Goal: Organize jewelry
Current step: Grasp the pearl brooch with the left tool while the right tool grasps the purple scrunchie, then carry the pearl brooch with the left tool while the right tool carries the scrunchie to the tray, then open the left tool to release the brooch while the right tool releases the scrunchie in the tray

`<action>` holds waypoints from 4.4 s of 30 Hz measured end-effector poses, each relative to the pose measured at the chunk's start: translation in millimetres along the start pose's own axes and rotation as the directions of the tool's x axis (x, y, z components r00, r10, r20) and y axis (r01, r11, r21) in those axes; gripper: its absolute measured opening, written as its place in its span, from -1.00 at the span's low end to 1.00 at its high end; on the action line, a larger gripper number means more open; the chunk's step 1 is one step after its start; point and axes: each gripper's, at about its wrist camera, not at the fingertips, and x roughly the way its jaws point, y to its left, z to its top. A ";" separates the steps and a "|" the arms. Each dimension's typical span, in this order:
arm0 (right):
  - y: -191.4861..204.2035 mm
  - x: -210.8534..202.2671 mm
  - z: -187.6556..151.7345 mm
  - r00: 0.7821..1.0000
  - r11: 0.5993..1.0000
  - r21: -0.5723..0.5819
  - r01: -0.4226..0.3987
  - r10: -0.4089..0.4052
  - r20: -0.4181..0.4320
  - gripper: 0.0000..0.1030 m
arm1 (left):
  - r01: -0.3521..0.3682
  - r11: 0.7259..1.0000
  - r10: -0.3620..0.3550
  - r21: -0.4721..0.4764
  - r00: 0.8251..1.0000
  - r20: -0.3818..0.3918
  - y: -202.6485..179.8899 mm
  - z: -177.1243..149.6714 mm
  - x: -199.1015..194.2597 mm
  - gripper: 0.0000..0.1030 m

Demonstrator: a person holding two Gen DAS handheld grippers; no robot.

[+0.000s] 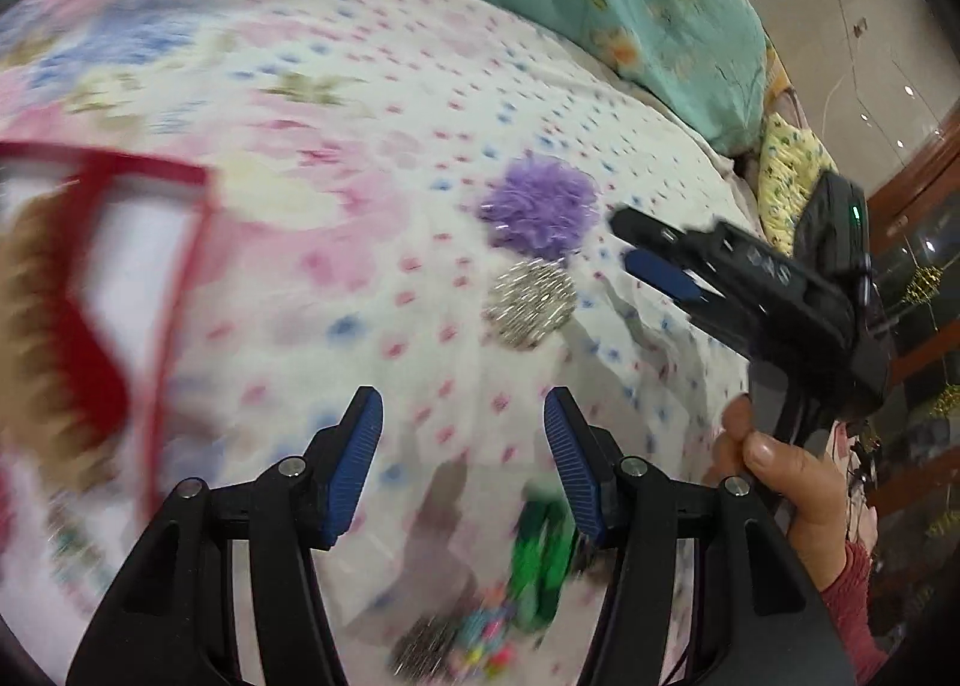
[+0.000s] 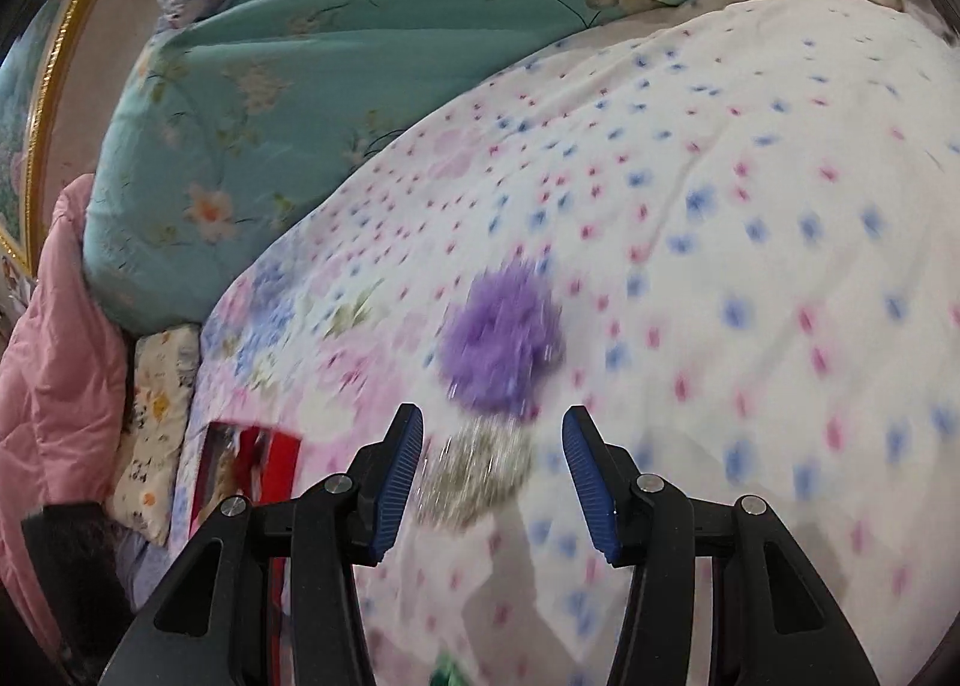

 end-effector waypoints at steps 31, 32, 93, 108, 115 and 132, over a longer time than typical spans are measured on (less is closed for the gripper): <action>-9.1 -66.5 -57.2 0.993 0.989 0.096 -0.113 0.109 0.042 -0.83 | 0.041 0.999 -0.043 0.035 0.997 0.056 -11.0 -28.1 -35.9 -0.65; -5.8 -68.3 -63.1 0.992 0.988 0.095 -0.120 0.117 0.035 -0.83 | 0.042 0.999 -0.044 0.026 0.997 0.068 -7.6 -32.7 -43.7 -0.65; 200.4 4.4 -191.3 0.918 0.934 -0.123 -0.335 0.294 -0.265 -0.82 | -0.012 0.941 0.130 -0.339 0.936 0.327 180.6 -129.0 -206.5 -0.65; 202.2 55.6 -191.0 0.936 0.953 -0.171 -0.248 0.190 -0.296 -0.78 | -0.040 0.925 0.150 -0.378 0.952 0.266 217.0 -121.4 -171.7 -0.65; 208.3 65.7 -193.0 0.943 0.951 -0.209 -0.226 0.160 -0.291 -0.74 | -0.046 0.917 0.154 -0.396 0.957 0.246 226.7 -117.7 -164.1 -0.64; 216.1 59.0 -193.1 0.945 0.949 -0.221 -0.226 0.158 -0.288 -0.38 | -0.132 0.920 0.225 -0.370 0.948 0.223 216.8 -121.3 -169.4 -0.22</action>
